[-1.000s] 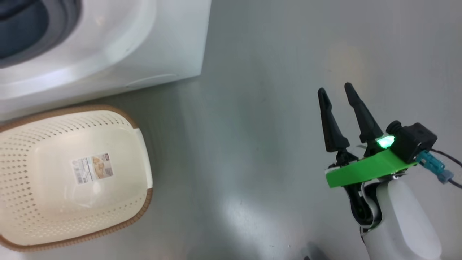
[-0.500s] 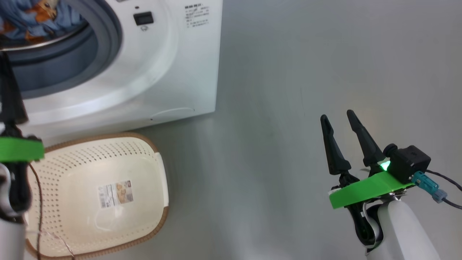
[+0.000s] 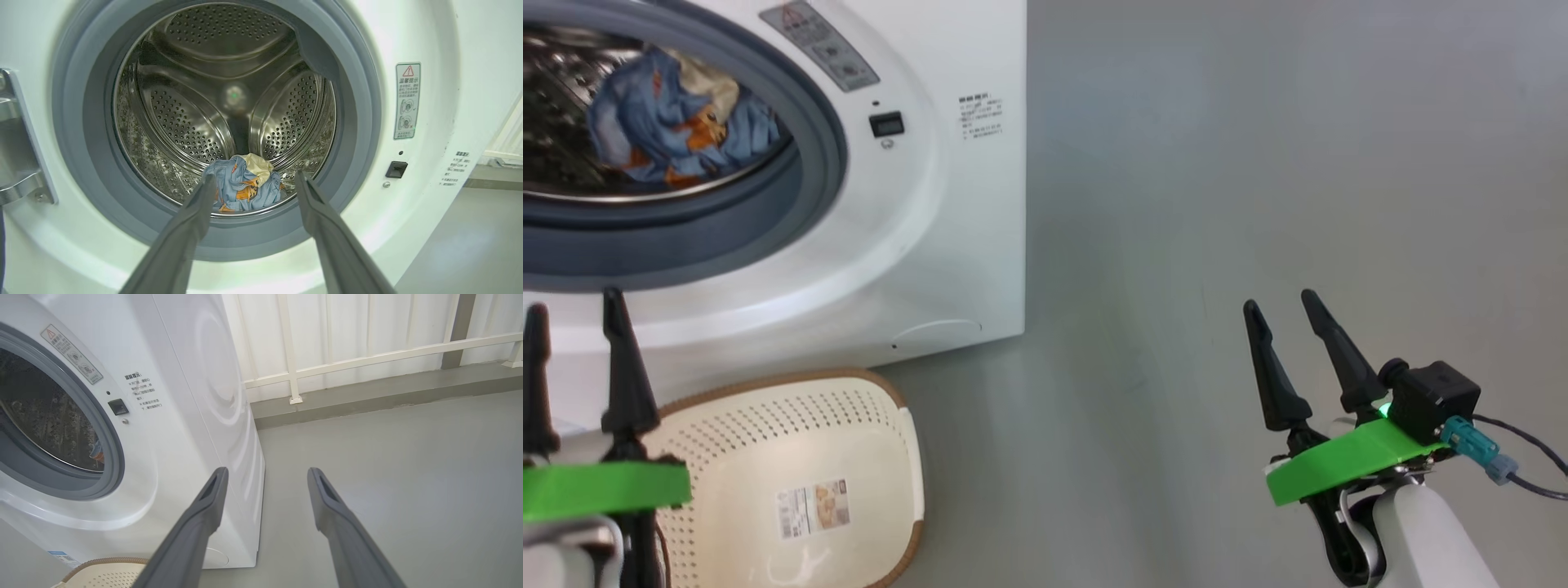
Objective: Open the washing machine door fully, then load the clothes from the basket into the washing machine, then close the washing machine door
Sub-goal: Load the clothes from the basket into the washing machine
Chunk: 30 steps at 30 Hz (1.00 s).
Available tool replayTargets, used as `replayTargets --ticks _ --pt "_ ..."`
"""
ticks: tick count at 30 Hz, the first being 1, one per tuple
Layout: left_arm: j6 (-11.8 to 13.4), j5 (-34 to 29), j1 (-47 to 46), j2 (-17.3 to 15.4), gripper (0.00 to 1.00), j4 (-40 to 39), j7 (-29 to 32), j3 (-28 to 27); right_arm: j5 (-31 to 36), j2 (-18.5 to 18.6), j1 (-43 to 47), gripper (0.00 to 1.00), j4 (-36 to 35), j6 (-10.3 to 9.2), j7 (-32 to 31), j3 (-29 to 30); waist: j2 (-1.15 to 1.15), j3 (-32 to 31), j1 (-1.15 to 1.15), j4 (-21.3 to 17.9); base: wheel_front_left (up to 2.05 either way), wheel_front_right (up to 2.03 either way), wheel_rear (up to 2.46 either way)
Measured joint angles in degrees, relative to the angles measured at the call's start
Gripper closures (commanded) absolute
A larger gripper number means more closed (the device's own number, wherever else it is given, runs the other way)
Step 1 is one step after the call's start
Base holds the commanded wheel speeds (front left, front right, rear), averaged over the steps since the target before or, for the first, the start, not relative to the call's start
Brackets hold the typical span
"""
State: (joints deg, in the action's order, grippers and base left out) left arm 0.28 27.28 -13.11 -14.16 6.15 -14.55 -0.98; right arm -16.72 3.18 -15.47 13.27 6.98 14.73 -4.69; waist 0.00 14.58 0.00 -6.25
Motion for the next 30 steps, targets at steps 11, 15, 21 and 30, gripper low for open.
replayTargets --ticks 11,15,21,30 --pt "-1.13 -6.42 11.14 4.31 0.0 -2.66 0.01 -2.74 0.07 0.01 2.79 0.0 1.43 0.0 -0.01 -0.08 0.0 -6.53 0.0 0.29 0.0 0.0 0.0" --pt "-1.59 -8.57 14.24 6.27 0.0 -3.03 0.01 -3.32 0.1 -0.01 3.96 0.0 1.71 0.0 -0.01 -0.08 0.0 -8.57 0.0 0.39 0.0 0.0 0.0" --pt "-2.34 -12.27 17.77 7.91 0.0 -3.5 0.01 -4.37 0.58 -0.02 4.85 0.0 1.71 0.0 -0.01 -0.01 0.0 -10.98 0.0 0.4 0.0 0.0 0.0" --pt "-2.65 -15.55 20.22 10.22 0.0 -2.31 0.01 -4.54 1.16 -0.03 6.31 0.0 2.07 0.0 -0.01 0.08 0.0 -13.39 0.0 0.53 0.0 0.0 0.0"
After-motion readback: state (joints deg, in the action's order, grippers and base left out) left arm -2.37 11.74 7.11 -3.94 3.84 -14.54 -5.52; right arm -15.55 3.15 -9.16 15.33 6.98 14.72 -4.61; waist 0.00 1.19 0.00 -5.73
